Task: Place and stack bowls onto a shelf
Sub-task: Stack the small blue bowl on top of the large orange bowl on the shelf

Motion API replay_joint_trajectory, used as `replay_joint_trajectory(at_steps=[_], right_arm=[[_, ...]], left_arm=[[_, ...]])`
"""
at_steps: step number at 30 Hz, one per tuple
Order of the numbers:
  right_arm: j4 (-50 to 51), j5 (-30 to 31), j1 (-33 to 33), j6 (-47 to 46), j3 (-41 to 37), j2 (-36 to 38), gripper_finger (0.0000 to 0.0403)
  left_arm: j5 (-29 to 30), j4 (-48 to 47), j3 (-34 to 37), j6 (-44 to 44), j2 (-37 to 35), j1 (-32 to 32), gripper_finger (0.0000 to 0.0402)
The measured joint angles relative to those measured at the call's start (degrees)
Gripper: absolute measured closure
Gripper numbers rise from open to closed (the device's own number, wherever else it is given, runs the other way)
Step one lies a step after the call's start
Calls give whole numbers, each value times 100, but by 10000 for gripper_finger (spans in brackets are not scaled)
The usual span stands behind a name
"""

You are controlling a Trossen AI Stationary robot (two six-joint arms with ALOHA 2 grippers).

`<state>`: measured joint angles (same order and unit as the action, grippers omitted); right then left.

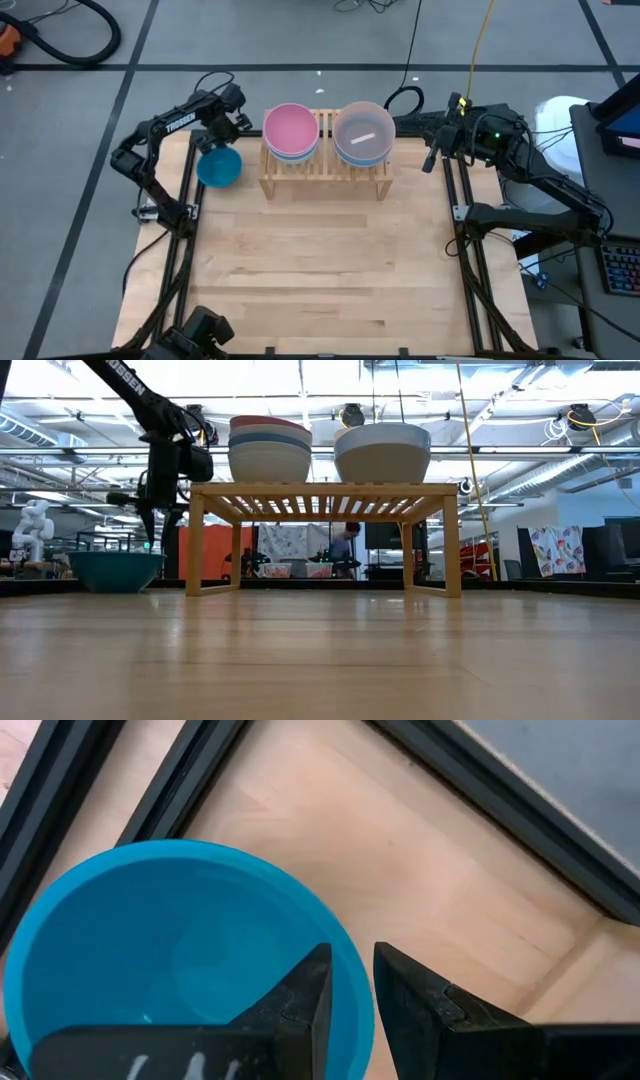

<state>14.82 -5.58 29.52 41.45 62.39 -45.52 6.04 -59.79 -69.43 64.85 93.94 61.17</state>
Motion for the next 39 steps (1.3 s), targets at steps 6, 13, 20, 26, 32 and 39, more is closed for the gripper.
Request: replay_joint_trajectory(at_steps=[6,13,20,26,32,39], right_arm=[[-1,0,0,0,0,0,403],[-1,2,0,0,0,0,403],[-1,2,2,20,0,0,403],[-39,2,0,22,0,0,403],[-128,2,1,22,0,-2,403],[-141,2,0,20,0,-1,403]], left_arm=[[-58,-2,0,-2,152,0,319],[-105,-1,0,-4,305,0,319],[-157,2,0,-59,589,0,319],[-178,31,0,-507,793,-17,320],[-233,32,0,-904,807,-7,324],[-462,-72,-15,-1529,790,7,365]])
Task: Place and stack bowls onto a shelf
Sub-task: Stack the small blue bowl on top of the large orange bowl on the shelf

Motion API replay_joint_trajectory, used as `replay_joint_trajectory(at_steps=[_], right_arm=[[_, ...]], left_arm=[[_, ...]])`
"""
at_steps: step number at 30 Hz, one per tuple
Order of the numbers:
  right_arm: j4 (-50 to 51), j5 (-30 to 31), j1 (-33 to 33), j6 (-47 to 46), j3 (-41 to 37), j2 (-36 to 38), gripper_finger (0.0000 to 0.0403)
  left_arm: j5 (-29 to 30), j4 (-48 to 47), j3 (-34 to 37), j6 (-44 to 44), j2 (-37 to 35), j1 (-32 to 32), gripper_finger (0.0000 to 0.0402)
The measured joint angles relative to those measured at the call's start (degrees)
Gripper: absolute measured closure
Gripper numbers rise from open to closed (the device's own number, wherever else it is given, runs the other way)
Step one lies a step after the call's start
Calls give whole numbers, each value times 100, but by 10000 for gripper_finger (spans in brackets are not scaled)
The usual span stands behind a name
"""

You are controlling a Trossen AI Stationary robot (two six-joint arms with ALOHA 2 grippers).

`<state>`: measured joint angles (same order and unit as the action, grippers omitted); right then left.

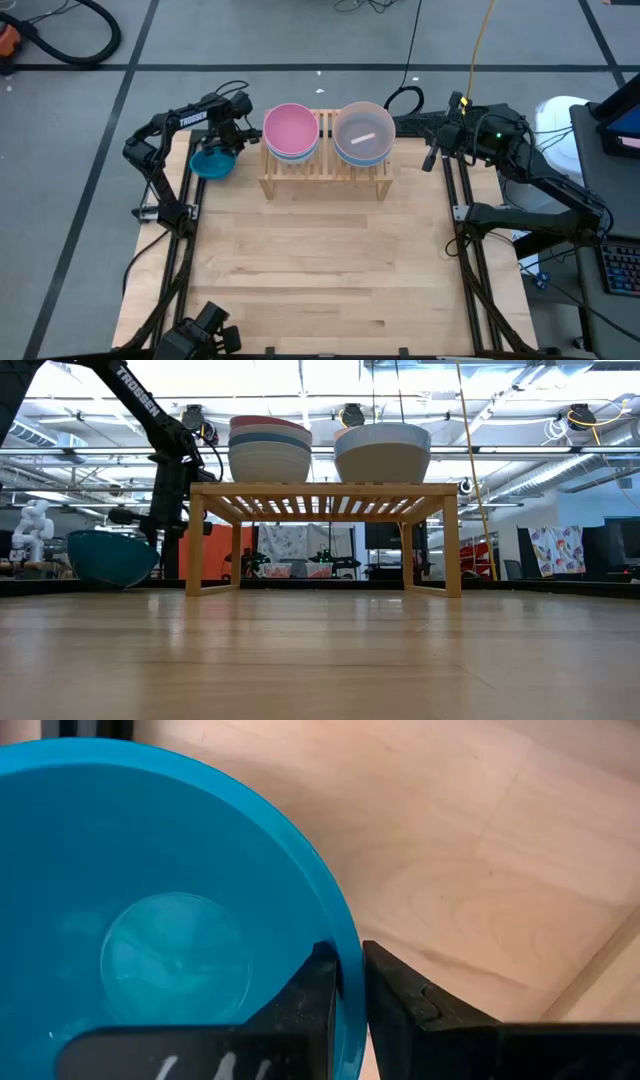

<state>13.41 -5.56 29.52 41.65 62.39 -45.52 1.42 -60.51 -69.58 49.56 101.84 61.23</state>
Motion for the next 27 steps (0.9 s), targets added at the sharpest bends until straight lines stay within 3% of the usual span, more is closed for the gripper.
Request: replay_joint_trajectory(at_steps=[7,13,24,27], right_arm=[[2,0,0,11,0,1,403],[4,0,0,20,0,1,403],[5,3,2,20,0,0,403],[7,243,2,22,0,1,403]], left_arm=[[-166,-272,-113,-929,5,-126,365],[25,-568,-216,-1553,-283,-304,374],[200,-824,-216,-1481,-1614,-470,375],[178,-951,-216,-1452,-2135,-475,375]])
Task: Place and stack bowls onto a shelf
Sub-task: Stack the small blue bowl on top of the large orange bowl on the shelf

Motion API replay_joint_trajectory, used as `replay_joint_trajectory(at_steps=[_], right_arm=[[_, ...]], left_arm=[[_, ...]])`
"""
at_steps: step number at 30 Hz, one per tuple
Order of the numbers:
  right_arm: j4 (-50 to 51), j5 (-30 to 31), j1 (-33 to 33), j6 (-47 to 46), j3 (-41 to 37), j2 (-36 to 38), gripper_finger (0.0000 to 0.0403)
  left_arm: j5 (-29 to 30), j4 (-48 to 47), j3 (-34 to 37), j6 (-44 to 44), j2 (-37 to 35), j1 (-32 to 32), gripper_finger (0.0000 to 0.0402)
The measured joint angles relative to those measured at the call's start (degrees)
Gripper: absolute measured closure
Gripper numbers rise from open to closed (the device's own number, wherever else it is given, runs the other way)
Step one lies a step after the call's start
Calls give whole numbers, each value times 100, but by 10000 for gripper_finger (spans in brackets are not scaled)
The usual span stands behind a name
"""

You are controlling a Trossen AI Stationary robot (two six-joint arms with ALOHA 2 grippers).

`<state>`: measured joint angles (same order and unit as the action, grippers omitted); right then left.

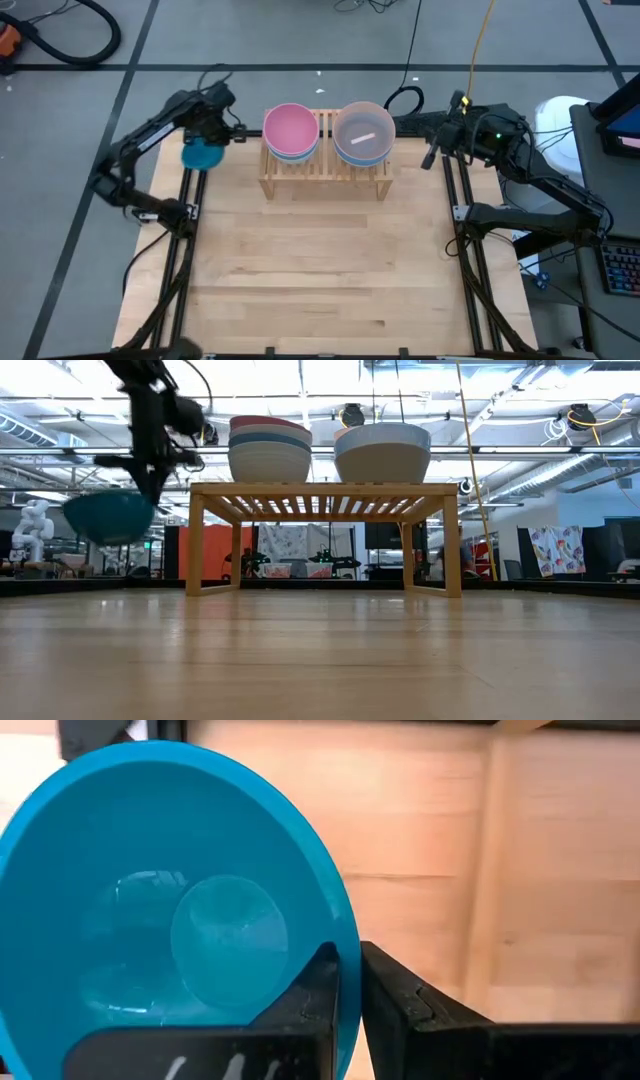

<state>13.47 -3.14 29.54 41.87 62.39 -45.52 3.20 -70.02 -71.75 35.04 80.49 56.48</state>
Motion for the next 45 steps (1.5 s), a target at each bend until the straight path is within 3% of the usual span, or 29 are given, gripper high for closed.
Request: replay_joint_trajectory(at_steps=[6,14,20,25,31,45], right_arm=[[4,623,0,1,0,0,403],[4,632,0,-325,0,0,403],[4,632,0,-750,0,2,403],[5,632,0,-1091,0,2,403],[6,631,0,-1623,0,2,403],[415,-10,-283,-2898,0,-221,403]], left_arm=[[-20,-68,-2,-79,-1121,-223,375],[-11,-35,-4,-399,-2271,-692,376],[-268,-19,-4,-1328,-2834,-1084,376],[-1077,-73,-4,-2000,-3033,-1547,376],[-1986,-440,-7,-2073,-3073,-2367,376],[-2118,-24,-9,-1495,-2513,-4815,376]])
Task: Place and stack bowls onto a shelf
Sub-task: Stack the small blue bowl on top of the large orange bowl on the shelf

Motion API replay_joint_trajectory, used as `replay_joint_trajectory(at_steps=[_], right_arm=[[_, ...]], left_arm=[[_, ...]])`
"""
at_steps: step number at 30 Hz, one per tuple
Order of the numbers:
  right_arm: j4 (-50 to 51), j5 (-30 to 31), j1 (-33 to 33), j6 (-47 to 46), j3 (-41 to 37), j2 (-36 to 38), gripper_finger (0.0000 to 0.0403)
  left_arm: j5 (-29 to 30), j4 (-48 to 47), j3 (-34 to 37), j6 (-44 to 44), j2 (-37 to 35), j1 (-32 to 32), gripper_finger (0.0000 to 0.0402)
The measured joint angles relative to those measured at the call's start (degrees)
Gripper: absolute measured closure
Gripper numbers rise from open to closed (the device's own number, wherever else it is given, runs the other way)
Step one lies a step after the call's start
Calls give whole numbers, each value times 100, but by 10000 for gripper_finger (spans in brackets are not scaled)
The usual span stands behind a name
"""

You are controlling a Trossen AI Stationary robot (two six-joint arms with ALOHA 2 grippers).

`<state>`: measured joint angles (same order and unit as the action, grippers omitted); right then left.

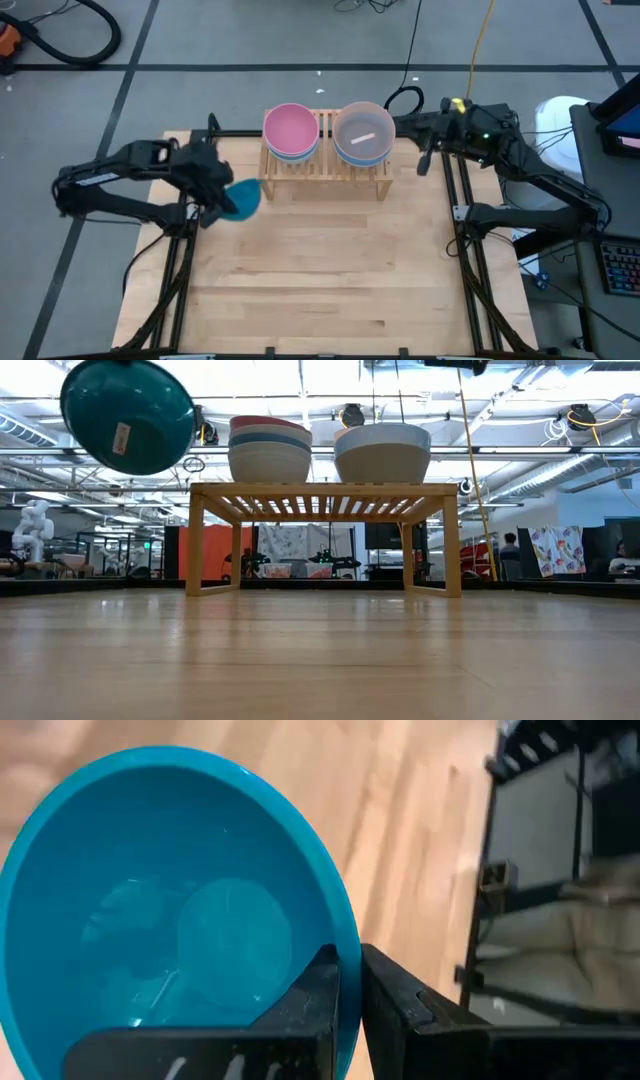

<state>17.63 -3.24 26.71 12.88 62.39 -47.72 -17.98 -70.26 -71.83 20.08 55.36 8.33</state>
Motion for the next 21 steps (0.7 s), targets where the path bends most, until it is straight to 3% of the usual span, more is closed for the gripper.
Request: replay_joint_trajectory(at_steps=[9,14,21], right_arm=[[262,-7,-981,62,0,-656,403],[428,-296,-1556,596,-2,-1093,403],[402,-617,-2146,488,-2,-1583,403]], left_arm=[[3,758,0,13,936,-908,376],[0,1790,0,206,1407,-1249,376],[-2,3352,0,604,1925,-1616,376]])
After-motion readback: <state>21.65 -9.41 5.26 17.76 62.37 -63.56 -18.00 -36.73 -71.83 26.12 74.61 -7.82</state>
